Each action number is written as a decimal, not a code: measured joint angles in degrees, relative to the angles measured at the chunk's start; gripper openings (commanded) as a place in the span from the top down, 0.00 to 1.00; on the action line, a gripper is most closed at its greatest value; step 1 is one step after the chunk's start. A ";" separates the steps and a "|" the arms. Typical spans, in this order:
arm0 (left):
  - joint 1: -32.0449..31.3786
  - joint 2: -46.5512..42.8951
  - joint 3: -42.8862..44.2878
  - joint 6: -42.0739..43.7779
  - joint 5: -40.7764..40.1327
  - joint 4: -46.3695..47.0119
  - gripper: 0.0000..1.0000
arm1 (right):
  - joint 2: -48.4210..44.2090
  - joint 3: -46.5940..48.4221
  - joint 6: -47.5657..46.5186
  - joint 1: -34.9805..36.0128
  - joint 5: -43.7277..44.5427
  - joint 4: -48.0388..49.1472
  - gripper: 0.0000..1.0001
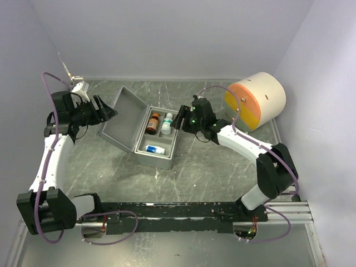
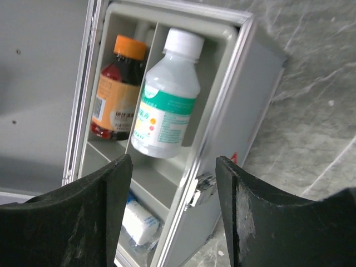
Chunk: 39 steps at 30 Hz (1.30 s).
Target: Organize the medicine kit
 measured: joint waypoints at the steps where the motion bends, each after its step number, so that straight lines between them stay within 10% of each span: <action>1: -0.46 -0.20 0.00 0.15 0.22 -0.02 0.20 | 0.20 -0.72 -0.02 -0.02 -1.29 0.94 0.35; 25: -10.91 -2.93 1.38 5.33 7.76 0.00 0.16 | -0.74 -10.10 3.37 -1.75 -6.60 14.82 0.33; 39: -14.38 -2.25 0.39 -8.81 14.75 7.72 0.23 | -1.90 -14.71 7.28 -1.90 -7.87 23.04 0.32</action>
